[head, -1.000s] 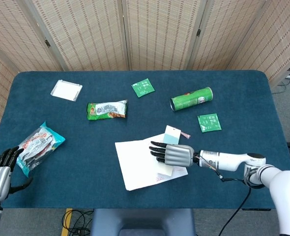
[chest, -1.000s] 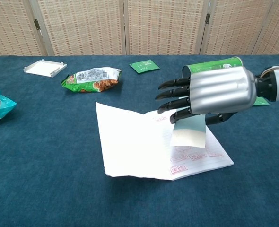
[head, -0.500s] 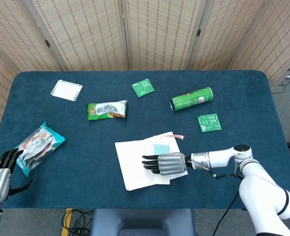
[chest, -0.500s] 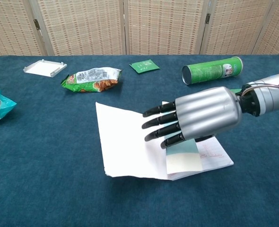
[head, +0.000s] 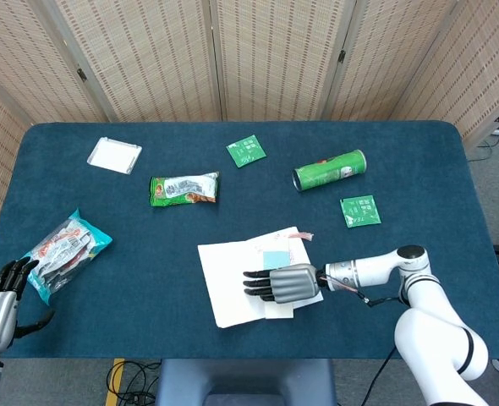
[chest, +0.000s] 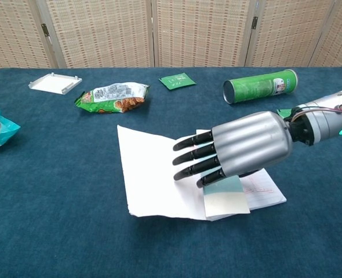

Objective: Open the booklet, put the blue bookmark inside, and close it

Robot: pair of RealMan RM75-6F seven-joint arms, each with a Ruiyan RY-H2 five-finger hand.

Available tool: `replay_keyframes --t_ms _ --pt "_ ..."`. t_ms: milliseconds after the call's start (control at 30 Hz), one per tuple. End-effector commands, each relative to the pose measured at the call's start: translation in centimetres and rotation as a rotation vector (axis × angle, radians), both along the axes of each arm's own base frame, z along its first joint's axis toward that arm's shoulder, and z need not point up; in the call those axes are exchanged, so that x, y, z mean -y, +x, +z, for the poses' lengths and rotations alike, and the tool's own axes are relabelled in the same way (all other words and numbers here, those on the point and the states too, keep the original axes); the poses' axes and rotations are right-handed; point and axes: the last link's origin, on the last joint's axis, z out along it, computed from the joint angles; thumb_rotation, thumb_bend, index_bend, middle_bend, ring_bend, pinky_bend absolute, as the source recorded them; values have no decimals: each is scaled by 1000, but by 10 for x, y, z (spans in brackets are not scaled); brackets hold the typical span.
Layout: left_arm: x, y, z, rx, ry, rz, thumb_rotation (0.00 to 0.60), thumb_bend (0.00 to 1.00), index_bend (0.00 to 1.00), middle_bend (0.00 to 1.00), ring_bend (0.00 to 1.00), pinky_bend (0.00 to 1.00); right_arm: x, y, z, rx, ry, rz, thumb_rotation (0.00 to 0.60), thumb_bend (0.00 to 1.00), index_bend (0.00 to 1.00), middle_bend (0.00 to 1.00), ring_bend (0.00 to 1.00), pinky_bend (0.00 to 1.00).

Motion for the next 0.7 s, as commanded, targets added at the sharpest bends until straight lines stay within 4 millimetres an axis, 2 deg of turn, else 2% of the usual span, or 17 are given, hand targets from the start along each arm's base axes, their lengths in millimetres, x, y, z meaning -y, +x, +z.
replay_keyframes --t_ms 33,267,400,467,700 --pt "0 0 0 -1 -1 1 600 239 147 109 91 163 2 0 -1 -6 -4 -3 600 180 371 61 0 0" --pt "0 0 -1 -5 -4 4 600 239 146 108 91 163 7 -1 2 -20 -24 -13 600 177 328 50 0 0" --pt "-1 0 -1 -5 -3 5 600 239 146 108 91 163 7 -1 2 -18 -24 -15 600 169 223 26 0 0" --pt "-1 0 -1 -7 -5 5 600 239 146 108 91 163 6 -1 2 -17 -17 -12 600 169 203 21 0 0" --pt "-1 0 -1 -7 -3 3 600 239 146 108 91 163 6 0 3 -8 -12 -5 600 169 203 4 0 0"
